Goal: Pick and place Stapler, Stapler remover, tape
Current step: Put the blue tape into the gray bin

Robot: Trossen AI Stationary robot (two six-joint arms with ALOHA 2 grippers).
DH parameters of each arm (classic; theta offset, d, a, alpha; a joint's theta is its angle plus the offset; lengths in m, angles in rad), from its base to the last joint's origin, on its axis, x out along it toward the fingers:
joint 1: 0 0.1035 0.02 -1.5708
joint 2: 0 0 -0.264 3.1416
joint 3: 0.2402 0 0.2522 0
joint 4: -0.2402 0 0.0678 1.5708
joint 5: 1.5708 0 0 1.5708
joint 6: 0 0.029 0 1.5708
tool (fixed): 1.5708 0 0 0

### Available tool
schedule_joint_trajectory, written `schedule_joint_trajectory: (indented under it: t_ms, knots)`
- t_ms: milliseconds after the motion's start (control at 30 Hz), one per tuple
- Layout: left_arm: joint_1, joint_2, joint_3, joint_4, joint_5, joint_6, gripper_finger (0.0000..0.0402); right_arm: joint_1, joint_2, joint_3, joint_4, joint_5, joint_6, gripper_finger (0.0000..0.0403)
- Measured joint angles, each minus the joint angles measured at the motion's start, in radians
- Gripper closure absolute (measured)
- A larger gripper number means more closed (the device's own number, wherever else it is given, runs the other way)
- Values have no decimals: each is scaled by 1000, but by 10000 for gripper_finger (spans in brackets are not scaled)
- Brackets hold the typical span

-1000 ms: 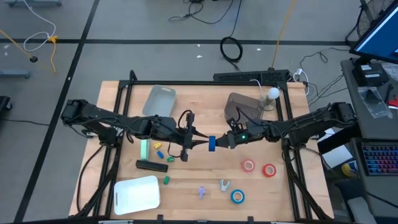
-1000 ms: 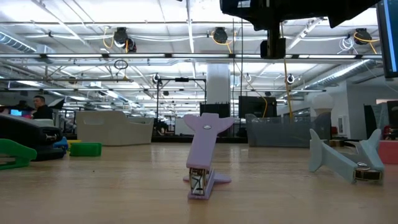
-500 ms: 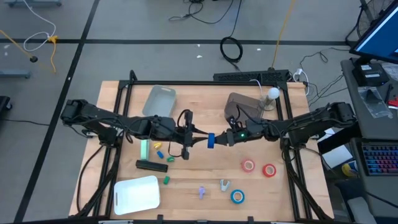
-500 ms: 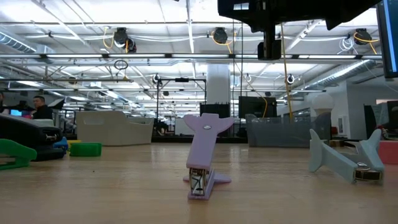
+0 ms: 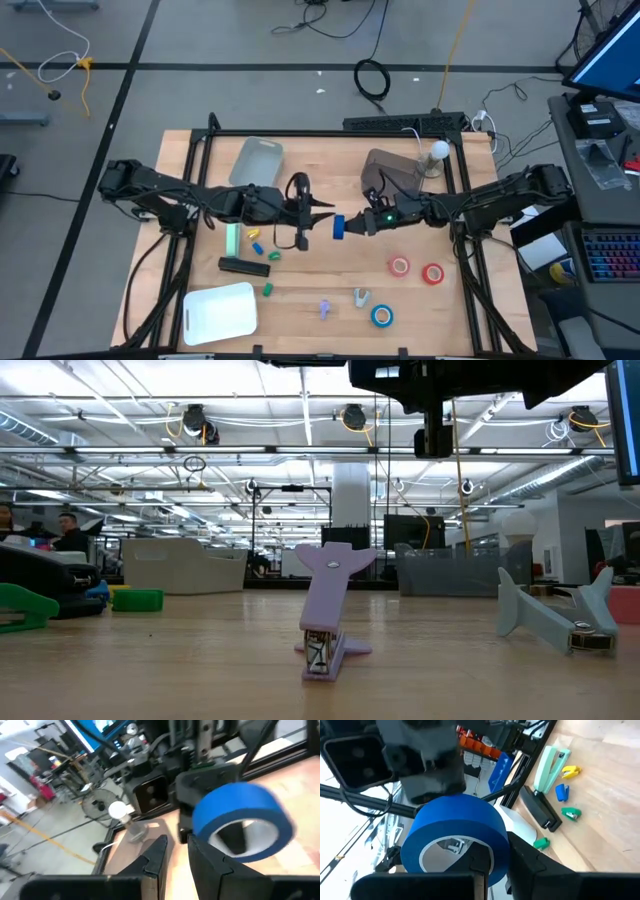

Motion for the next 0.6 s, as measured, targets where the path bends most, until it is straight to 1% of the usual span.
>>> schedule_joint_trajectory:
  t_ms: [67, 167, 300, 433, 600]
  knots:
    - [0, 0, 0, -2, 21, -5, 323, 0, 0, 0, 0, -2, -3, 369]
    - [0, 0, 0, -38, 23, -10, 323, -3, 0, 0, 0, -1, -7, 369]
    - [0, 0, 0, -89, -10, -21, 323, -3, 0, 0, 2, 1, -7, 369]
    - [-2, 0, 0, -70, -12, -37, 323, -3, 0, 0, 1, 0, -7, 369]
    - [-3, 0, 0, -50, 46, -40, 323, -3, -1, 0, 0, 0, -9, 369]
